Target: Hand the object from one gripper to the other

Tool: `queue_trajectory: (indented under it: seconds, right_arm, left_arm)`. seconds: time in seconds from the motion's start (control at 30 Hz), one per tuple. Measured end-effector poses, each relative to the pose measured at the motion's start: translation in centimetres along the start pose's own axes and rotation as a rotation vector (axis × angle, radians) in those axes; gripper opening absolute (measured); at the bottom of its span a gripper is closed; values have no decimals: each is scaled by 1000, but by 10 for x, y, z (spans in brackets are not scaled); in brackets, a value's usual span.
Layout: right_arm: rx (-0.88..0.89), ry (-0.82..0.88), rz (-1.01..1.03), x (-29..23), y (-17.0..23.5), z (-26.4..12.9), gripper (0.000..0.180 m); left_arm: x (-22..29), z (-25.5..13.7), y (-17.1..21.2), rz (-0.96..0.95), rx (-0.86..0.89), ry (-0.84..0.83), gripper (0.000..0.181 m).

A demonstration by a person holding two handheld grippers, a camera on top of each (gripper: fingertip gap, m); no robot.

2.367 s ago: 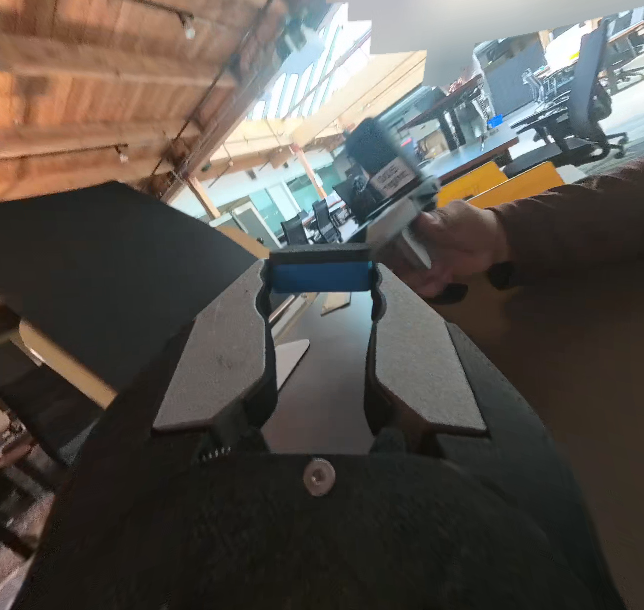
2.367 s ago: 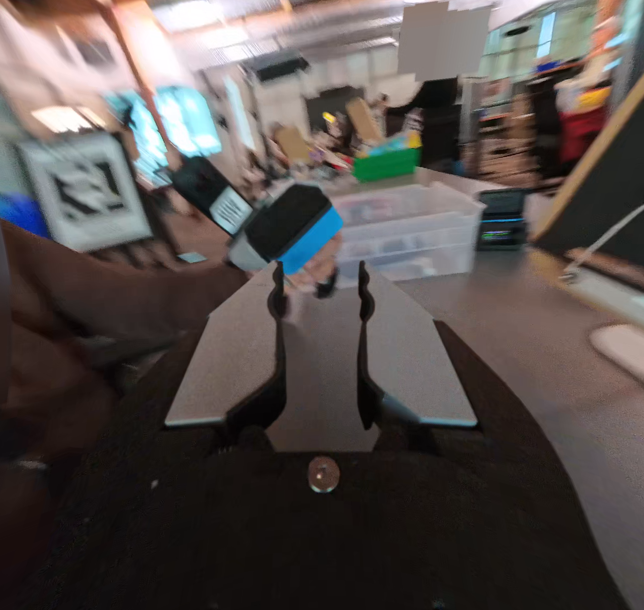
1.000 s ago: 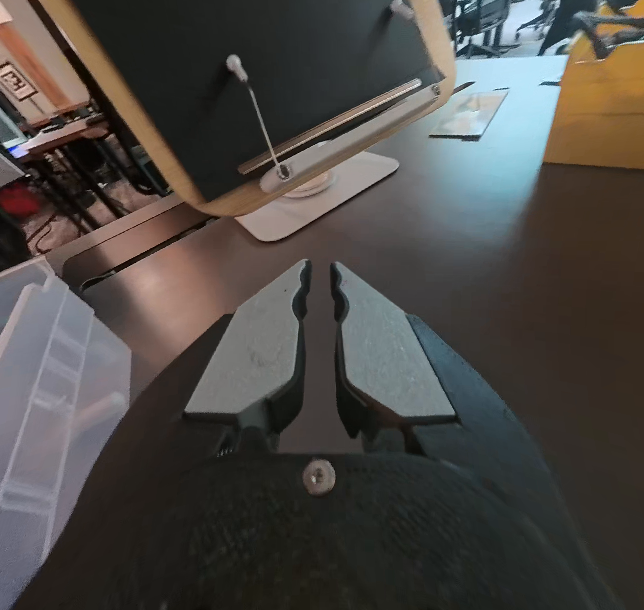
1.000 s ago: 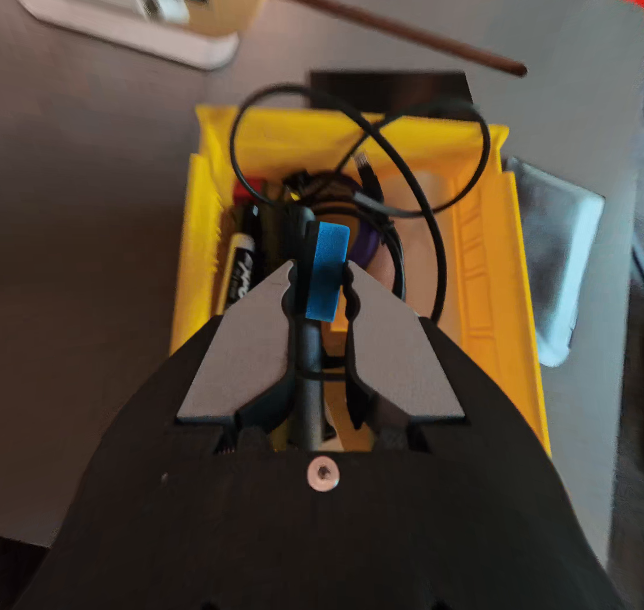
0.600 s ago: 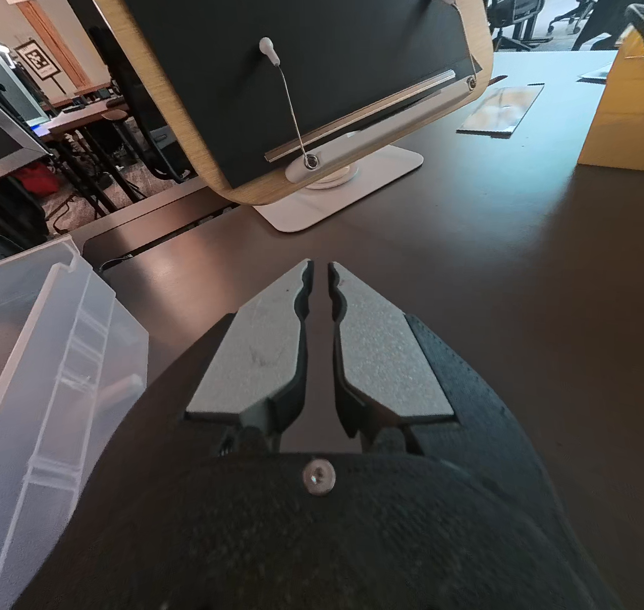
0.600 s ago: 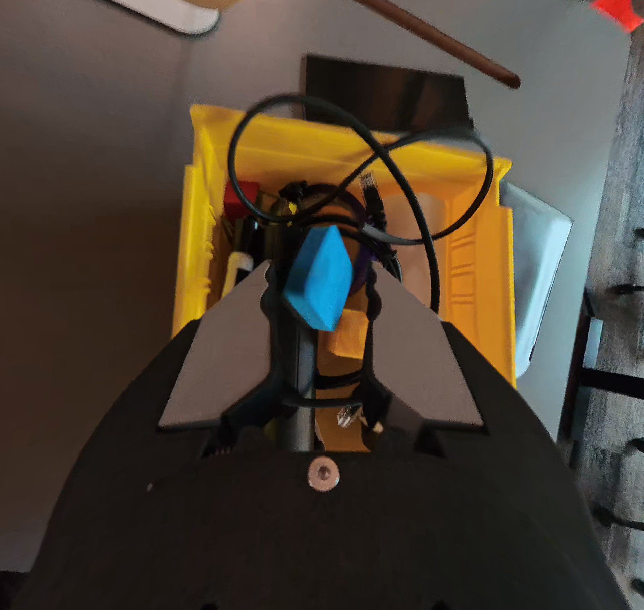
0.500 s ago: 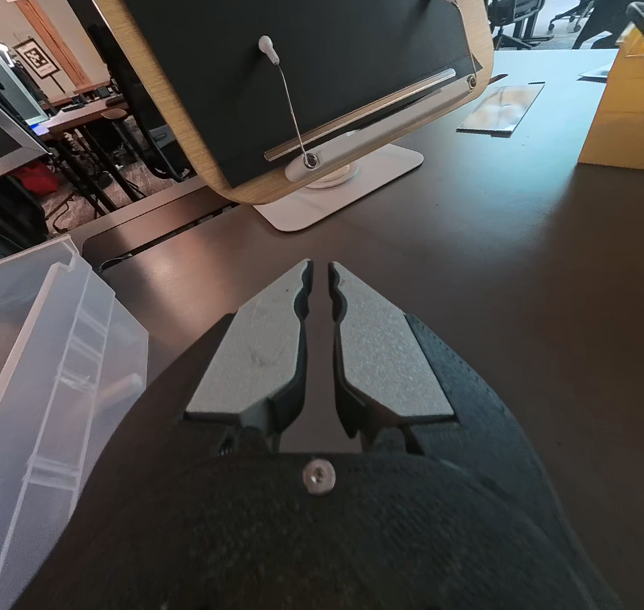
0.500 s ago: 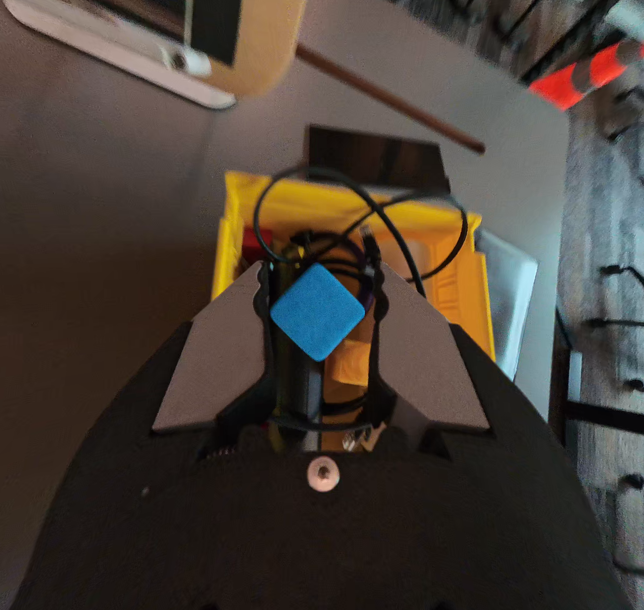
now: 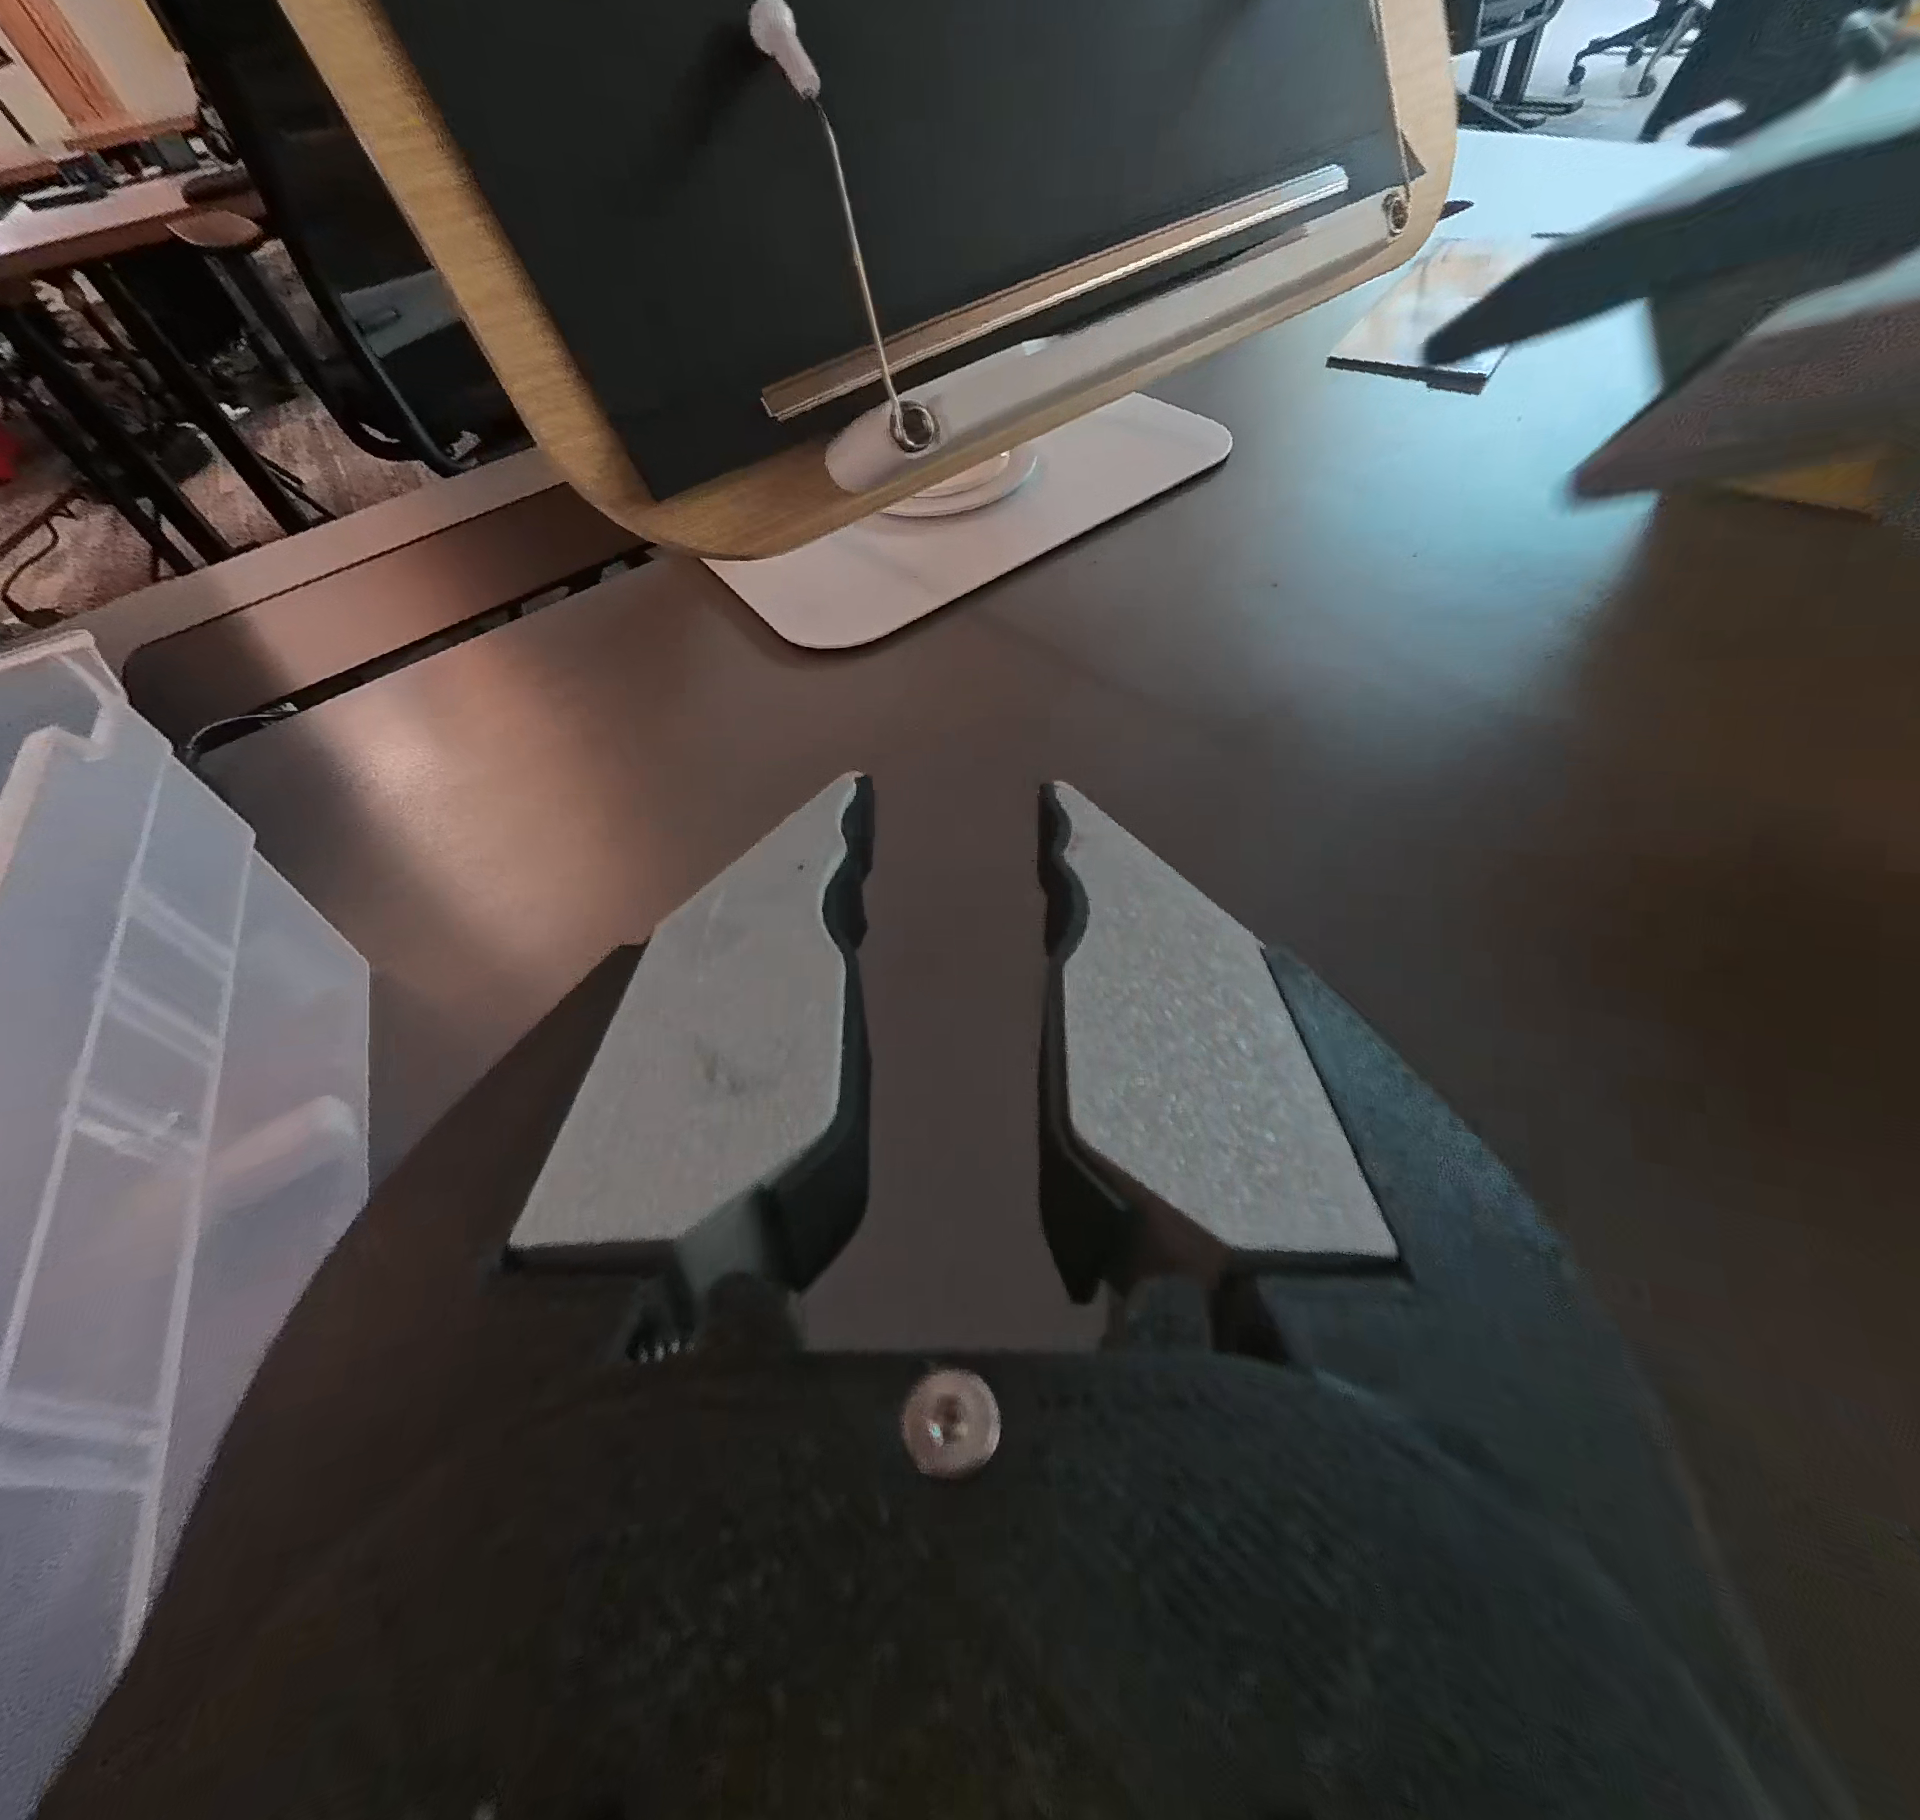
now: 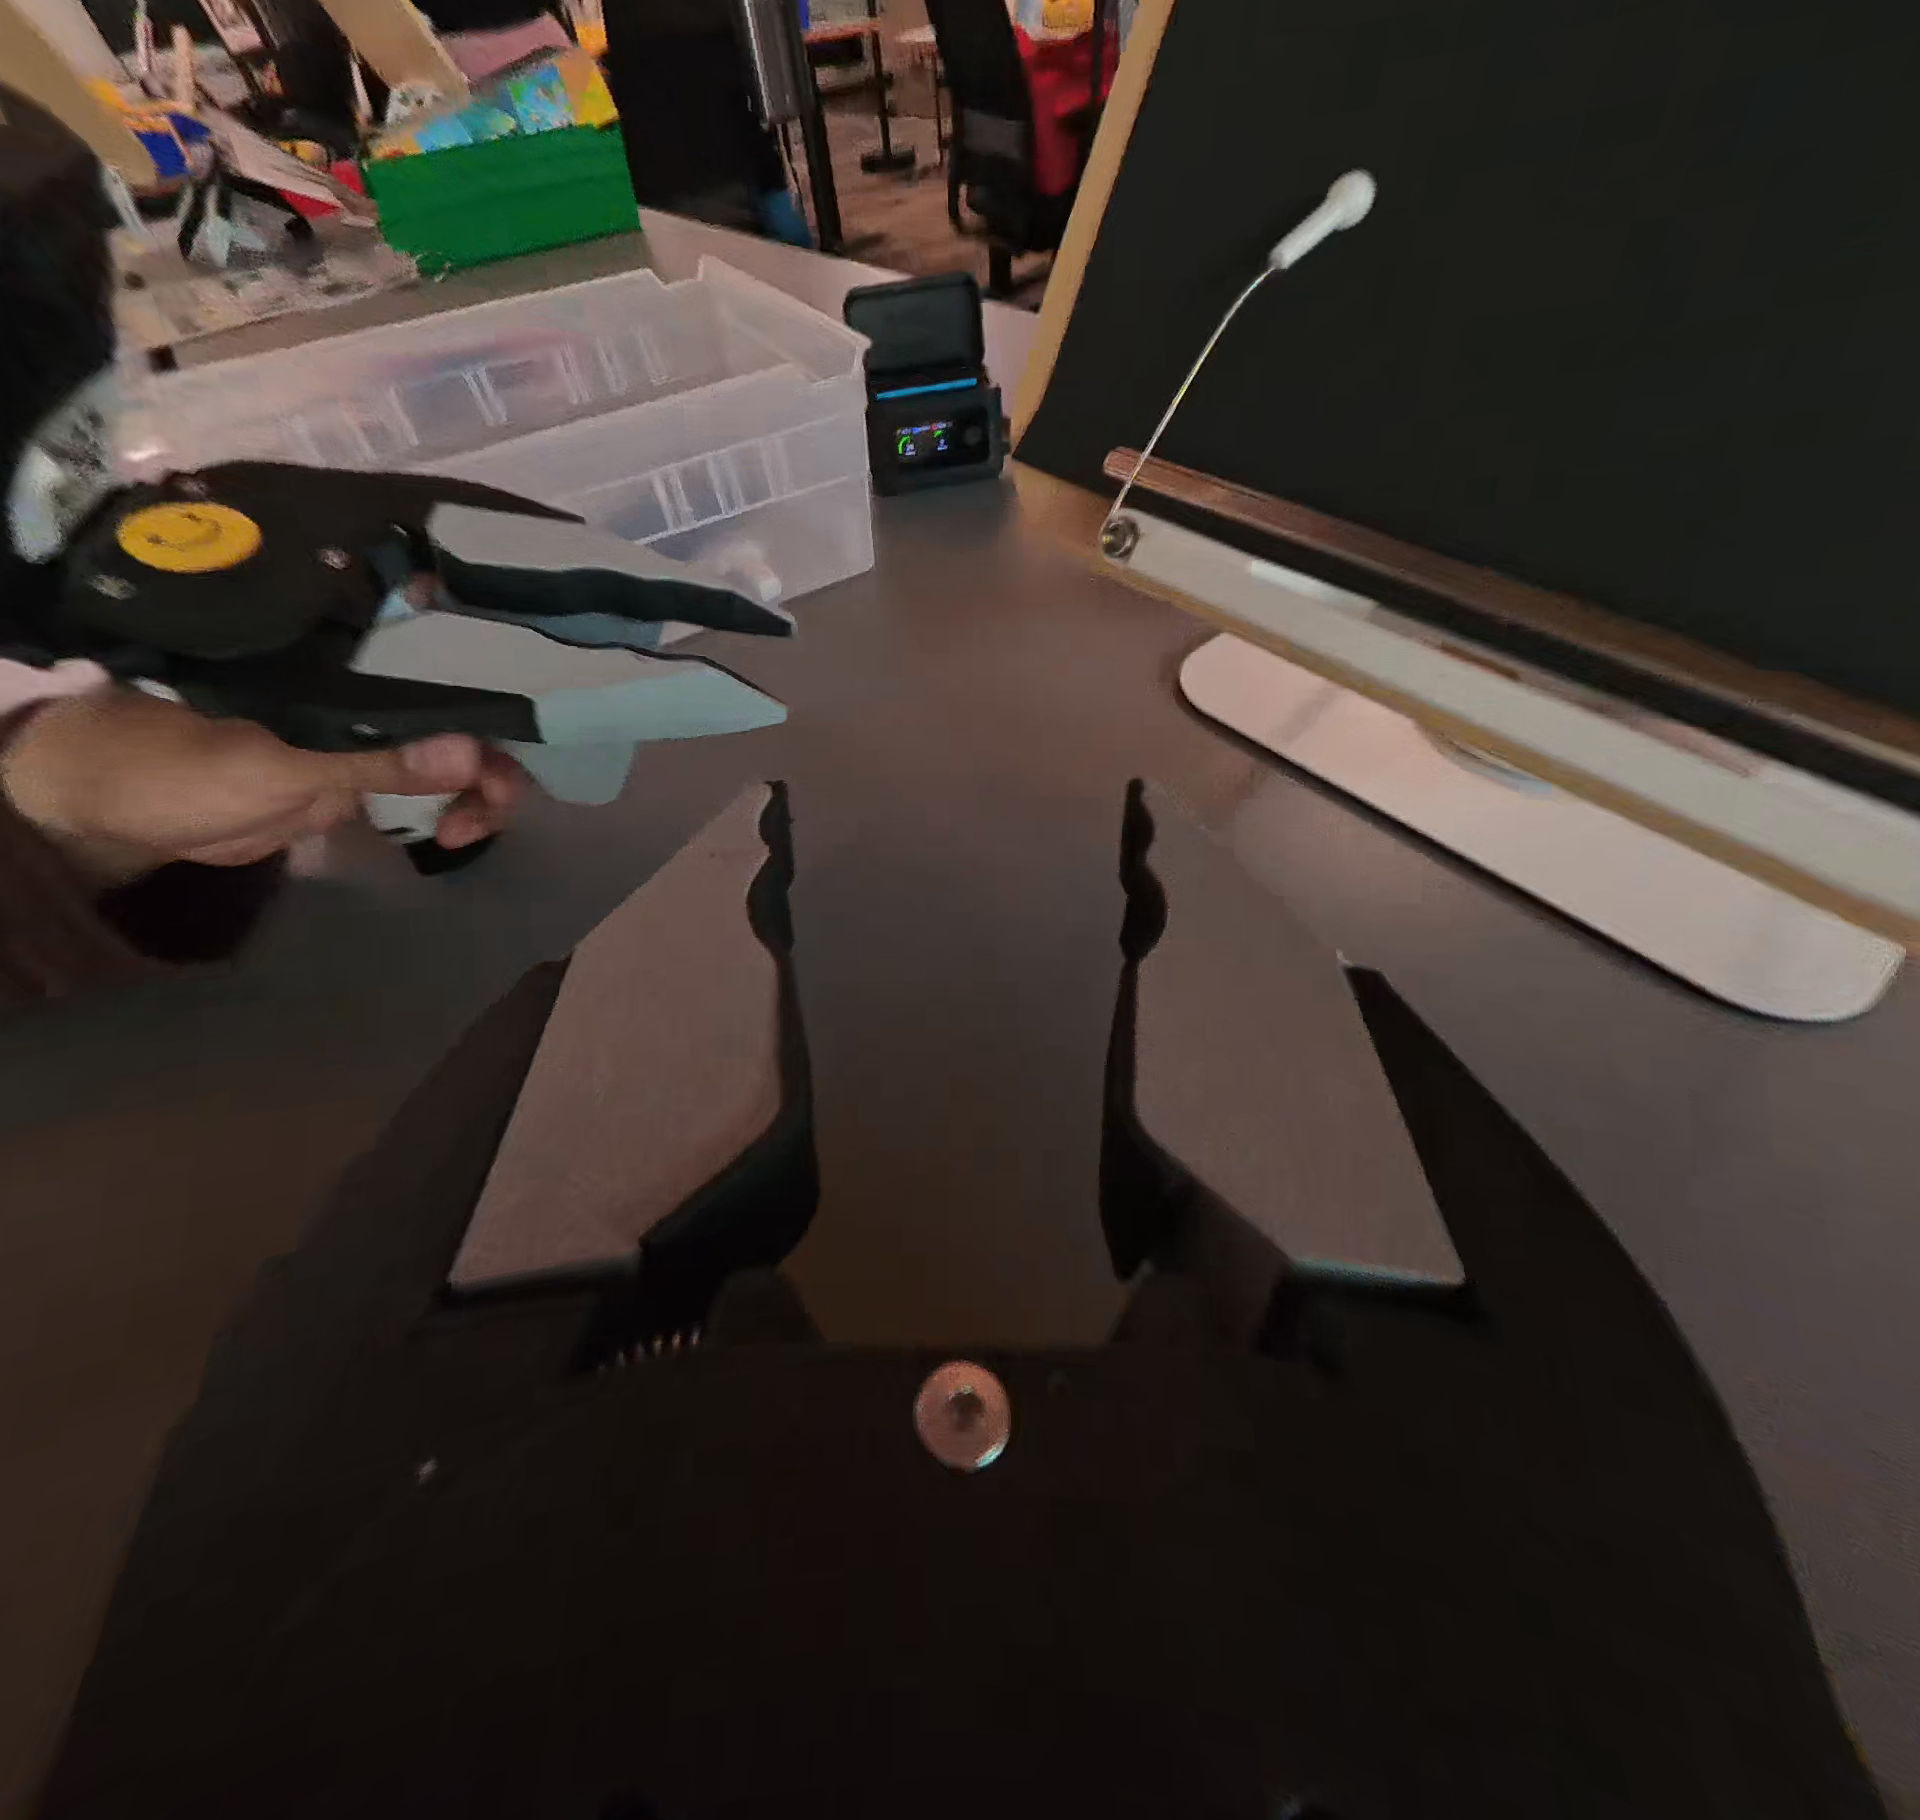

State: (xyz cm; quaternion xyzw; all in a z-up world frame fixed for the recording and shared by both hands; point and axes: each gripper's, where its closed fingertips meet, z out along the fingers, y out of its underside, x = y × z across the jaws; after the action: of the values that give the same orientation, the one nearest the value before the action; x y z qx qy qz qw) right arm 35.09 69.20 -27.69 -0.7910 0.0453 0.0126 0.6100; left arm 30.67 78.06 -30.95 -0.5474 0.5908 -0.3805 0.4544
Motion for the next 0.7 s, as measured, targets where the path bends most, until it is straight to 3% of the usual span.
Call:
queue_trajectory:
  seconds: [0.07, 0.2, 0.37, 0.6, 0.7]
  right_arm:
    - [6, -2, 1, 1, 11, 11, 50]
    - [8, 51, -93, 11, 15, 5, 52]
    - [-55, -6, 7, 10, 32, 10, 56]
    - [-38, 0, 11, 12, 30, 10, 56]
    - [-48, -6, -8, 9, 31, 10, 57]
  left_arm:
    - [2, 0, 0, -17, 1, 28, 34]
    - [12, -1, -1, -7, 7, 108, 44]
    - [28, -3, 2, 61, -8, 161, 58]
    - [27, -15, 10, 54, -48, 126, 54]
    - [33, -50, -6, -34, -20, 209, 50]
